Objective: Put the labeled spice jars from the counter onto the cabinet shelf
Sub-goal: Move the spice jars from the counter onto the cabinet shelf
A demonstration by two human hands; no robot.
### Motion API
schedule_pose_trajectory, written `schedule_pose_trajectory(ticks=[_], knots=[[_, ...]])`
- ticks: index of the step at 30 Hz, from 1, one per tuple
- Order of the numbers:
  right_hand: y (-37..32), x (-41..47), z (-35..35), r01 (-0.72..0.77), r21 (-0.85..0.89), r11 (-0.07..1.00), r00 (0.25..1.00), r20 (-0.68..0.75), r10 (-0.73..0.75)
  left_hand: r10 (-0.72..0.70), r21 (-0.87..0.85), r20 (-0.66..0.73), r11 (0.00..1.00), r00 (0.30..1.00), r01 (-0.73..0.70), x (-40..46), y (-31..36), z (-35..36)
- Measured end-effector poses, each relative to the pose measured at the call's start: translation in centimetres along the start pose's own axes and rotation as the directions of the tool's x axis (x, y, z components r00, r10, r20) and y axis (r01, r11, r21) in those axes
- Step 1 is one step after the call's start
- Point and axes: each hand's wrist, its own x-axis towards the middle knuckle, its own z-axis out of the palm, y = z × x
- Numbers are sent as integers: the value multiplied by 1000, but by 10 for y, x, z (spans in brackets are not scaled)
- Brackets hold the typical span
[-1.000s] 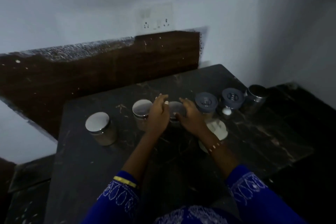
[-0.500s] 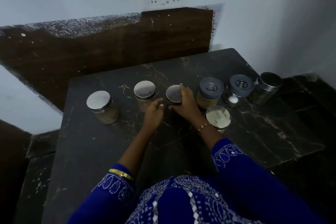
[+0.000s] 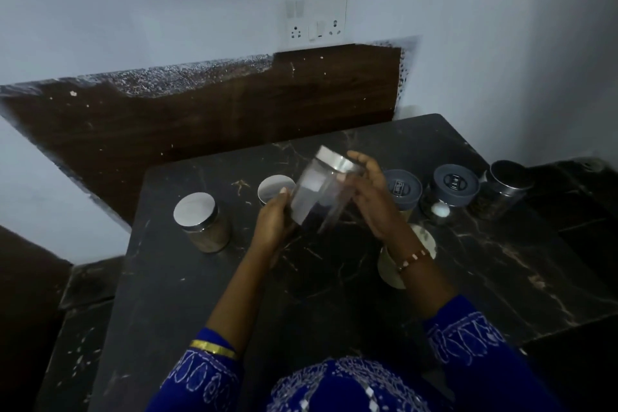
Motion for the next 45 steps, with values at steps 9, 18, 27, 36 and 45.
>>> schedule_pose_trajectory(ticks=[9, 18, 27, 36, 45], knots=[[-16, -12, 18, 83, 137, 987, 990, -127, -66, 39, -249, 226, 968, 973, 19, -16, 15, 13], [-9, -32, 22, -50, -34, 998, 992, -114, 46, 349, 39, -102, 937, 931, -347, -45, 15, 32], [-15, -45, 35, -24, 306, 952, 997, -61, 44, 314, -172, -52, 932, 948, -318, -57, 21, 23], [-21, -55, 63, 18, 211, 977, 999, -30, -12, 349, -257, 120, 915, 929, -311, -58, 27, -8], [-74, -29, 69, 121, 80, 989, 981, 146, -131, 506, -312, 60, 829, 861, -465, -50, 75, 7]])
